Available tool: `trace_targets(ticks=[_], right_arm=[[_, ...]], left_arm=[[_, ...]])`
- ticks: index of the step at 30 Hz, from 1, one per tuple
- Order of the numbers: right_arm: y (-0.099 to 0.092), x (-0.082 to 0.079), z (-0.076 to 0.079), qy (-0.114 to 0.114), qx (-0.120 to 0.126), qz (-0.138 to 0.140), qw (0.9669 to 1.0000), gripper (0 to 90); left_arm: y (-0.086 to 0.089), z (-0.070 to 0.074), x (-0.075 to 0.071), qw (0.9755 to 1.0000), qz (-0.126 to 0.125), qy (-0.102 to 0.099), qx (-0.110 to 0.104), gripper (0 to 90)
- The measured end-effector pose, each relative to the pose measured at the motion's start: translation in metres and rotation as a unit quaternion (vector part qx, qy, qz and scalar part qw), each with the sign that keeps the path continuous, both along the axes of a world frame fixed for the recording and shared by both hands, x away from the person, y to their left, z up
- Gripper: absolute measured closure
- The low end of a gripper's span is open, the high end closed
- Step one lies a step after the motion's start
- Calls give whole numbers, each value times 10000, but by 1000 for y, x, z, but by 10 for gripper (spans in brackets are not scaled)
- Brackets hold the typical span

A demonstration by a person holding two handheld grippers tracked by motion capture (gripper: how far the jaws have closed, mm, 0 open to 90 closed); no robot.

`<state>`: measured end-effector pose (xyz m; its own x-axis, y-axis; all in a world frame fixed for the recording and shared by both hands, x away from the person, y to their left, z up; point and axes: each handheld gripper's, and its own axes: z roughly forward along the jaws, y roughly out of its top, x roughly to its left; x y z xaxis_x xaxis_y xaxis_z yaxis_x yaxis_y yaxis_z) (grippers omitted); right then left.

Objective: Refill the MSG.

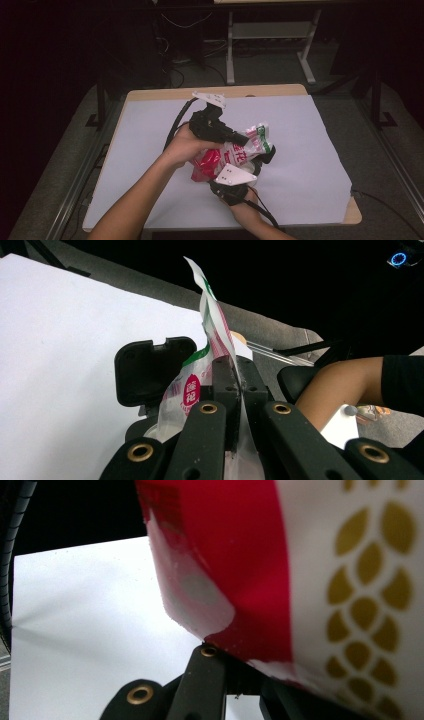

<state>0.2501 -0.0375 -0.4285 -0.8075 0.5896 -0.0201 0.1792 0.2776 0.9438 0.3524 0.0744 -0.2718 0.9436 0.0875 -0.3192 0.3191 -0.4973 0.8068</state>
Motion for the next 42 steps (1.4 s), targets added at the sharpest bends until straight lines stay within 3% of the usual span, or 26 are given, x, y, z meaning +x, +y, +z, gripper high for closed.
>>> trace_targets(ticks=[12,25,40,42], right_arm=[[0,1,-1,12,-54,-50,10000,900],[1,2,-1,52,-25,-64,10000,900],[-4,0,3,202,-13,40,9998,900],[-5,0,3,229,-11,57,9997,900]], left_arm=[[10,3,0,10000,71,-29,-10,897],[39,7,-4,9994,265,-3,-222,897],[82,-2,-2,9956,818,-59,-458,897],[90,-2,-2,9948,892,-152,-472,897]])
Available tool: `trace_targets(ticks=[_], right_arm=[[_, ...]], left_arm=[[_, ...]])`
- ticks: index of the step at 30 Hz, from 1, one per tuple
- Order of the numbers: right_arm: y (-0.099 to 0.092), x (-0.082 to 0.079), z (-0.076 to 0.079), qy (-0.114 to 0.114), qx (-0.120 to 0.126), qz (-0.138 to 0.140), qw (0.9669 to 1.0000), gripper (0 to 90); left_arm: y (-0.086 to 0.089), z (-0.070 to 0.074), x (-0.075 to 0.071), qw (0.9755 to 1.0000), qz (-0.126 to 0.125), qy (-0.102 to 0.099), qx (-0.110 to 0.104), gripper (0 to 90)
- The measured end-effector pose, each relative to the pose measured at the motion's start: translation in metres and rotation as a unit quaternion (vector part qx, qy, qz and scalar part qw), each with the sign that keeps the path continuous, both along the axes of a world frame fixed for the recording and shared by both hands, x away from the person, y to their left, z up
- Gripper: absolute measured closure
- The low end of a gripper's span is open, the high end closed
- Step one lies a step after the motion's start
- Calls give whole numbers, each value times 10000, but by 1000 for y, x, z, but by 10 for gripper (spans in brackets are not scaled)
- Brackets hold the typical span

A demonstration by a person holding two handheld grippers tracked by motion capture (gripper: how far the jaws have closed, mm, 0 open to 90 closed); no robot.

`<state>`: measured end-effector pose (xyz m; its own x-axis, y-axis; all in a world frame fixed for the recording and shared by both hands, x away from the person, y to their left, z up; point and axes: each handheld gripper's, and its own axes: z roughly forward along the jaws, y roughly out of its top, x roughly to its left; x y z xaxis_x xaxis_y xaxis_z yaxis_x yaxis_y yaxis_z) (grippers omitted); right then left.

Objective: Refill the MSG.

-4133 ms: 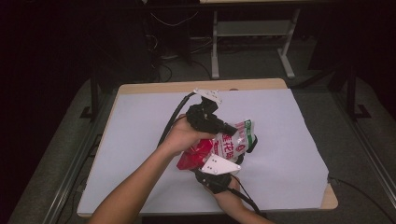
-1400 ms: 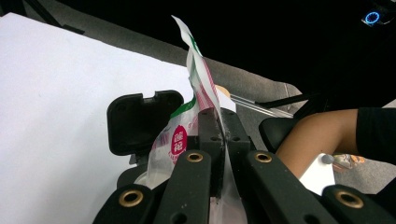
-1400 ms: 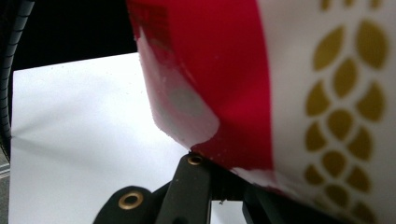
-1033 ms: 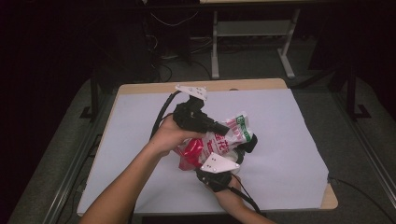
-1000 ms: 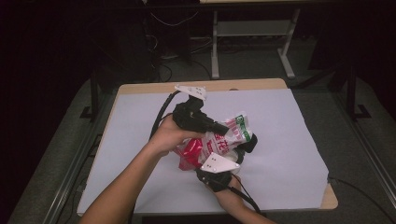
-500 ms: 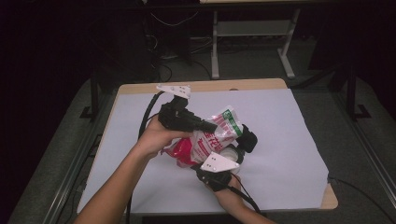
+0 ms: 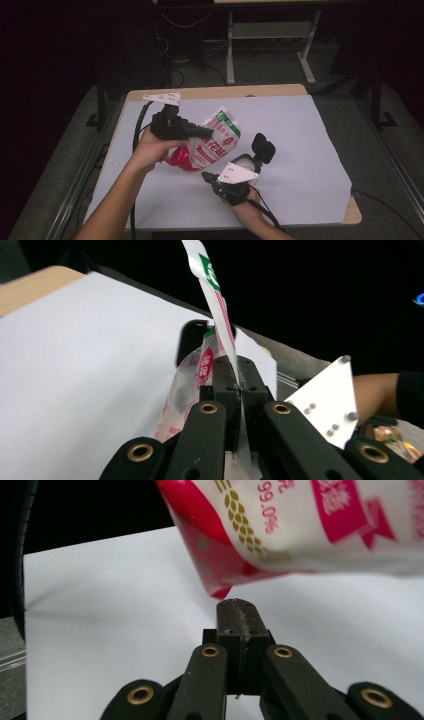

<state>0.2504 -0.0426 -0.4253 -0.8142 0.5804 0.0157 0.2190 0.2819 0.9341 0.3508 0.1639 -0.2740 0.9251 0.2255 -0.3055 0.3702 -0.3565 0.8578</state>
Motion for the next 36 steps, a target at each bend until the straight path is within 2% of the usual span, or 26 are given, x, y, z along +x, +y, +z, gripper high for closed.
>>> trace_targets(ticks=[6,11,14,19,21,25,30,36], right_arm=[[-4,-3,4,49,-107,114,9999,900],[-8,-3,10,254,-259,321,9988,900],[-11,-2,15,275,-263,374,9986,900],[-22,3,25,242,-203,509,9982,900],[-29,3,28,248,-183,578,9979,900],[-46,5,34,276,-181,535,9980,900],[-76,6,36,263,-137,389,9988,900],[-109,8,38,229,-130,271,9993,900]], left_arm=[[21,0,3,9991,396,-117,-27,897],[36,-5,5,9973,703,-219,8,897],[45,-8,7,9959,862,-264,8,897],[54,-11,11,9925,1133,-442,156,896],[56,-12,12,9912,1207,-509,171,897],[60,-17,17,9890,1373,-534,88,896],[63,-26,26,9876,1463,-563,122,896],[68,-32,35,9841,1629,-709,81,895]])
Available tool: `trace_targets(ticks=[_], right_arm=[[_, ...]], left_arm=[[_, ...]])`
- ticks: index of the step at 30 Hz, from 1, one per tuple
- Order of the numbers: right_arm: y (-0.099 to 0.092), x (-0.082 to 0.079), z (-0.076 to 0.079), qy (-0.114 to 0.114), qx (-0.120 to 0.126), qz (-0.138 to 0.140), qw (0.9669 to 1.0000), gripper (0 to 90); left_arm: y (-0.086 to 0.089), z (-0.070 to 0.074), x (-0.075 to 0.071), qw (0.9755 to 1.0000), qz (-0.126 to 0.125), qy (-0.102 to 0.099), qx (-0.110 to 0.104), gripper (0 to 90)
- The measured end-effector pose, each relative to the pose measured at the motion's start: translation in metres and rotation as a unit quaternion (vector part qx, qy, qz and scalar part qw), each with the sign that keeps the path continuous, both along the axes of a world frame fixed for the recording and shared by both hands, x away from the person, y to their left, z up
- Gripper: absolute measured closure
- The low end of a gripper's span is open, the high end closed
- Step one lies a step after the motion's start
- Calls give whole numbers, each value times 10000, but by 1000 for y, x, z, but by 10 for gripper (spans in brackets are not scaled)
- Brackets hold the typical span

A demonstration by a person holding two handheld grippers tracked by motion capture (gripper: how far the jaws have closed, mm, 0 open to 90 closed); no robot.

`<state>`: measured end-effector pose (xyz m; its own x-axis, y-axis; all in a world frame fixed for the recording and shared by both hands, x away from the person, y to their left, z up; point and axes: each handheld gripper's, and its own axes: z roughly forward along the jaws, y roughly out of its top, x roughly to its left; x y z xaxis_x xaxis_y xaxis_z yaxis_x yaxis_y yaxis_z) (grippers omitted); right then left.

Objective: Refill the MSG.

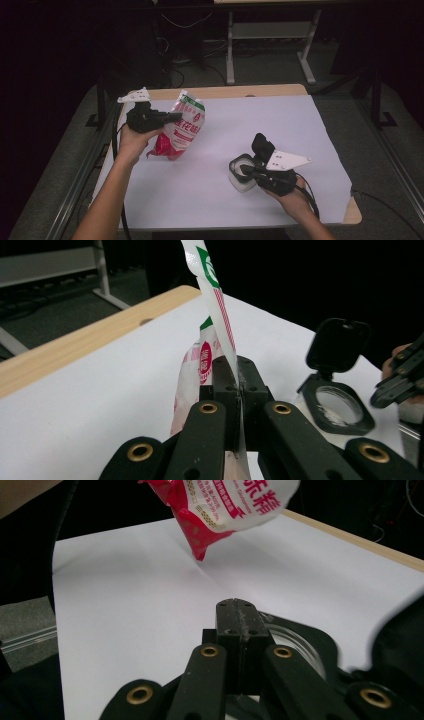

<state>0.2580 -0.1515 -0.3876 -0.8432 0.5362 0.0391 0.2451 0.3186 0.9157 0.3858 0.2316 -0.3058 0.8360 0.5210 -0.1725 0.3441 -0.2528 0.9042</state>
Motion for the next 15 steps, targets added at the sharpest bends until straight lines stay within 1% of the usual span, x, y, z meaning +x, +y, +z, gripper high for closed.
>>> trace_targets(ticks=[3,6,9,11,12,15], right_arm=[[-14,-1,-2,-5,-7,-90,10000,900],[-24,-1,-3,32,29,-225,9997,900],[-29,-1,-1,-5,52,-255,9997,900],[-32,-1,0,-9,63,-280,9996,900],[-33,-1,0,9,77,-294,9995,900],[-33,-1,0,38,75,-268,9996,900]], left_arm=[[1,-3,5,9999,62,-88,26,895],[1,-9,9,9998,177,-83,27,895],[2,-19,10,9998,196,24,9,894],[5,-22,8,9996,155,57,-223,894],[7,-22,6,9997,131,39,-199,894],[9,-26,-1,9992,16,104,-386,894]])
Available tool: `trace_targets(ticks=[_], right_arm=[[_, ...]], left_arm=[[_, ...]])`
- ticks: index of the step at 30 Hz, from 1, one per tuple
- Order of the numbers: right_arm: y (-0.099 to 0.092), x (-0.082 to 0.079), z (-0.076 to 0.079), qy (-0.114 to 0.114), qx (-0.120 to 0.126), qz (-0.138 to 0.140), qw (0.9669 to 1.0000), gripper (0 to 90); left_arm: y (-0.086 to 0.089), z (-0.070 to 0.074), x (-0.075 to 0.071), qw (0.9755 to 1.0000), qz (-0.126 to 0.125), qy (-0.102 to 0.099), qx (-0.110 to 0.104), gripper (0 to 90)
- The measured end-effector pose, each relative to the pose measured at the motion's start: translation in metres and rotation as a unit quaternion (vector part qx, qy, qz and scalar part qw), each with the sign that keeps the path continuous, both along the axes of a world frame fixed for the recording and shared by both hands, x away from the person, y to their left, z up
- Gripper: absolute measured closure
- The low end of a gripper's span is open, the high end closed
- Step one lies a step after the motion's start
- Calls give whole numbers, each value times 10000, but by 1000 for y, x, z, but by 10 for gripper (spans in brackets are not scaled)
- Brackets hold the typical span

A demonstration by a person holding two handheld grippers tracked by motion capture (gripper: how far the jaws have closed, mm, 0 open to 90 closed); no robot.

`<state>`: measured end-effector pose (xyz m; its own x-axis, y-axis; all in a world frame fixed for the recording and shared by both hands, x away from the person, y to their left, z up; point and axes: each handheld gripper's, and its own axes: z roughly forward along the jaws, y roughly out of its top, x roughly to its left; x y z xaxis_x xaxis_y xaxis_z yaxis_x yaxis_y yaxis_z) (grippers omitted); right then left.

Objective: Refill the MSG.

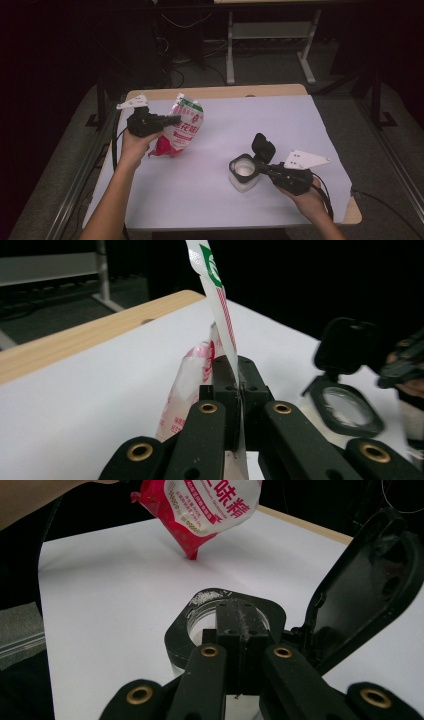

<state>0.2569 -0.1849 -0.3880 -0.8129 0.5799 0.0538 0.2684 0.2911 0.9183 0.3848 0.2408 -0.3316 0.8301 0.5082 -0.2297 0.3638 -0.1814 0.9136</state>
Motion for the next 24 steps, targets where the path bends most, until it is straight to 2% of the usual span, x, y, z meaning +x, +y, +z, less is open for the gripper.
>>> trace_targets(ticks=[7,11,17,24], right_arm=[[-1,-1,-2,77,-14,79,9999,900],[-2,-1,-3,118,-28,107,9999,900],[-3,-1,-3,124,-33,153,9998,900],[0,0,-5,156,-89,186,9997,900]], left_arm=[[-1,-8,-20,9996,-234,42,-174,894],[0,-15,-30,9992,-317,-7,-254,892],[-1,-23,-45,9988,-465,-55,-171,890],[-3,-32,-58,9979,-640,97,34,887]])
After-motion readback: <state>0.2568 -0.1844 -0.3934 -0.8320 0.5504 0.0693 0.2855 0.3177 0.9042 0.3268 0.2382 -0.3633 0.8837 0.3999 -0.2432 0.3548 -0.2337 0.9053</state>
